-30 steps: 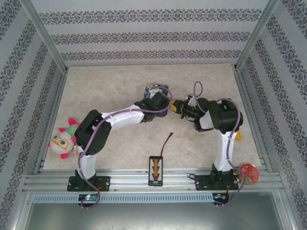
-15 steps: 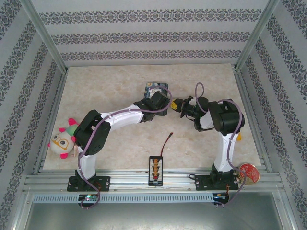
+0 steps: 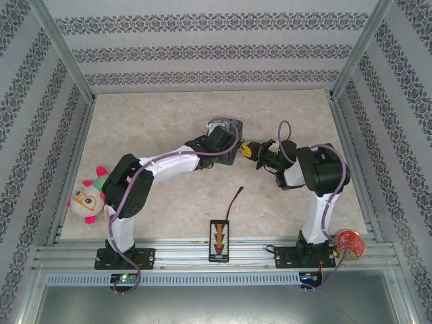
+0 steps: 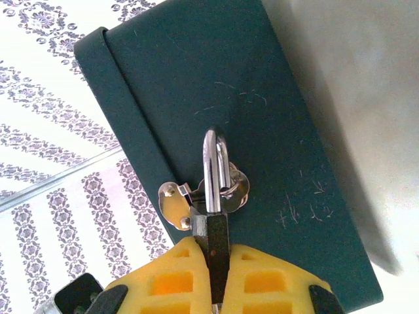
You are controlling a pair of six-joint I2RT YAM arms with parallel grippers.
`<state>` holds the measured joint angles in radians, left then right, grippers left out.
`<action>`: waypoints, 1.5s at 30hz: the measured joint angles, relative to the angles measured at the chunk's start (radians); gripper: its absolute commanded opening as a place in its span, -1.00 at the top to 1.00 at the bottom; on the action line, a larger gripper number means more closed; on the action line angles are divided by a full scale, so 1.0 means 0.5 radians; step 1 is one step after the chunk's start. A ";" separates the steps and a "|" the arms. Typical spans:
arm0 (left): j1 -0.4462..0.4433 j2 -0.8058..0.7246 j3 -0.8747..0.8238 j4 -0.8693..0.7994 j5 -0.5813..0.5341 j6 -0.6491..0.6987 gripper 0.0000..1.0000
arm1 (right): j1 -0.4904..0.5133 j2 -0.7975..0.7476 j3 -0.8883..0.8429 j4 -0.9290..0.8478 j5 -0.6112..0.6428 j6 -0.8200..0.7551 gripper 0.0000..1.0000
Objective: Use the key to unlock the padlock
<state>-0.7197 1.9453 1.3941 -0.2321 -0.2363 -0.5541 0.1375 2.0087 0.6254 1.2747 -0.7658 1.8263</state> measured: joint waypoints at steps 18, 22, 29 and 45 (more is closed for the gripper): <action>0.026 0.152 0.292 -0.273 0.032 0.032 -0.82 | -0.034 -0.033 -0.238 0.054 -0.185 -0.171 1.00; 0.027 0.201 0.394 -0.349 0.036 0.049 -0.87 | -0.024 -0.033 -0.320 0.140 -0.185 -0.249 1.00; 0.029 0.218 0.433 -0.398 0.047 0.053 -0.85 | -0.021 0.001 -0.380 0.221 -0.184 -0.415 1.00; 0.025 0.218 0.433 -0.404 0.061 0.053 -1.00 | 0.006 0.103 -0.402 0.304 -0.067 -0.777 1.00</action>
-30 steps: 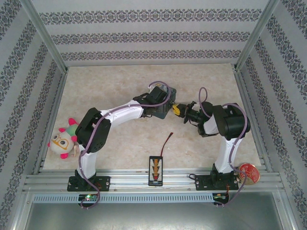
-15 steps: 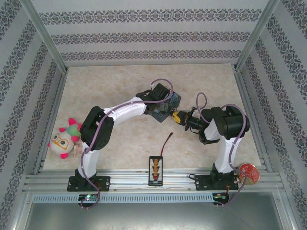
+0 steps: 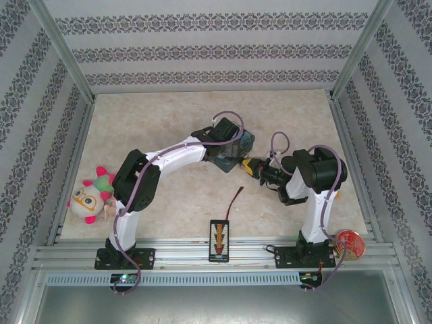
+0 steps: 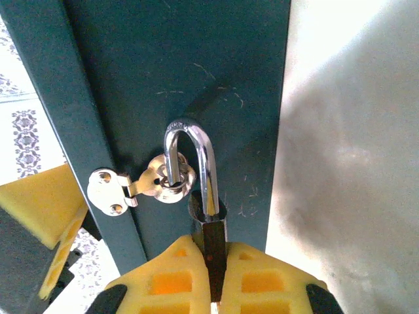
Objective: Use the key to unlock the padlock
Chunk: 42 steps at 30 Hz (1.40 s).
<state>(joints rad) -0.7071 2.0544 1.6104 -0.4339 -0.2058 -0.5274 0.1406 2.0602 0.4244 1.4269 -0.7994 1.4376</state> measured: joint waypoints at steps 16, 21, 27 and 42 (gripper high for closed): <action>-0.011 -0.034 -0.070 0.041 0.003 -0.001 -0.95 | 0.079 -0.128 0.043 -0.325 0.307 -0.227 1.00; -0.010 -0.042 -0.101 0.066 -0.024 0.000 -0.86 | 0.095 -0.077 0.069 -0.237 0.388 -0.197 1.00; -0.008 -0.055 -0.145 0.113 -0.045 0.004 -0.72 | 0.108 -0.038 0.101 -0.175 0.477 -0.118 1.00; -0.008 -0.118 -0.317 0.348 -0.039 0.047 -0.58 | 0.111 0.099 0.345 -0.145 0.675 -0.040 1.00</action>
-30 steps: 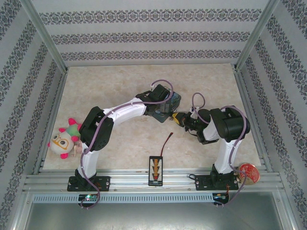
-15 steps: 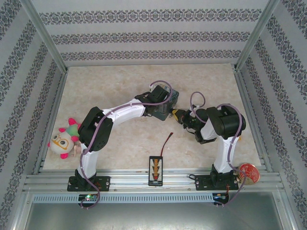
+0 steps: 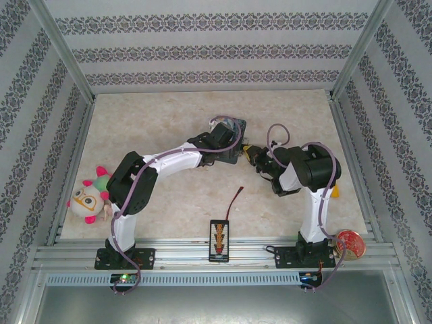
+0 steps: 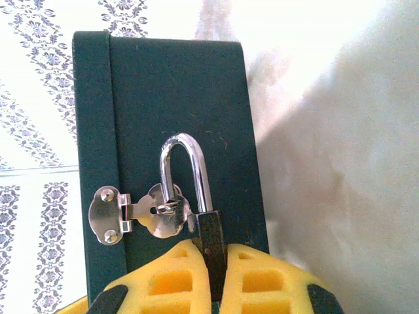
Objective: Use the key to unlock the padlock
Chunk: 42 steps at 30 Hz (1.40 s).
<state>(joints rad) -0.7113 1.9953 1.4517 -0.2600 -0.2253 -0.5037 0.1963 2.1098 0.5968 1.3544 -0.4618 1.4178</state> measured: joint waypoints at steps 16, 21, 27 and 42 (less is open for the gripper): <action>0.013 -0.050 -0.052 0.072 0.036 0.002 -1.00 | 0.076 -0.002 0.296 -0.335 0.139 -0.062 1.00; 0.014 -0.045 0.088 -0.172 0.008 -0.006 -0.99 | 0.120 -0.076 0.165 -0.317 0.192 -0.074 1.00; 0.032 0.325 0.978 -0.648 -0.150 0.053 -0.99 | 0.124 -0.079 0.098 -0.249 0.234 -0.073 1.00; 0.092 1.053 2.026 -1.345 -0.022 0.267 -0.99 | 0.124 -0.084 0.083 -0.226 0.273 -0.066 1.00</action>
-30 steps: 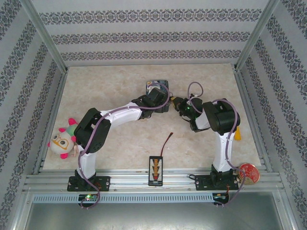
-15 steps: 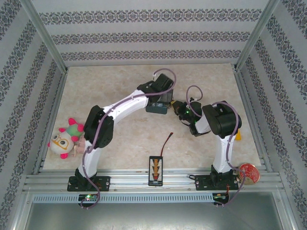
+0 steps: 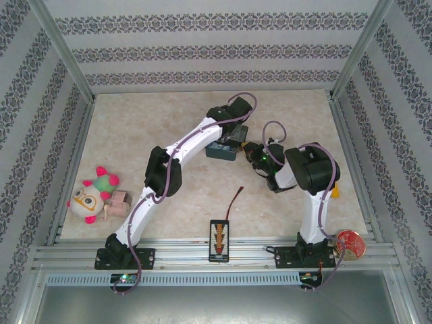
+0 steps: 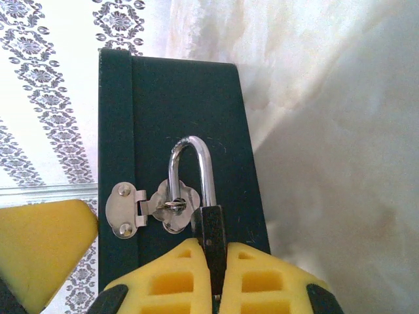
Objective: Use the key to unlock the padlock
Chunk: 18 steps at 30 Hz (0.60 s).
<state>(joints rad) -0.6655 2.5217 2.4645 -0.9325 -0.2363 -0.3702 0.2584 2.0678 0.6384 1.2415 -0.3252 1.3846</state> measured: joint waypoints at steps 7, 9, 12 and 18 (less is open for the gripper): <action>0.001 0.006 0.012 -0.021 0.008 0.002 -0.99 | -0.002 0.015 0.009 0.013 -0.001 0.009 1.00; 0.004 0.006 0.008 -0.020 0.024 0.002 -0.98 | -0.008 0.040 0.031 0.017 -0.002 0.010 1.00; 0.014 -0.002 -0.032 0.026 0.058 0.000 -0.92 | -0.021 0.073 0.072 0.023 -0.026 0.009 1.00; 0.050 -0.072 -0.210 0.208 0.117 -0.008 -0.80 | -0.033 0.133 0.188 -0.013 -0.085 0.009 1.00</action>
<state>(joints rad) -0.6403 2.4855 2.3596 -0.8284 -0.1776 -0.3740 0.2420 2.1342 0.7322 1.2350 -0.3676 1.3891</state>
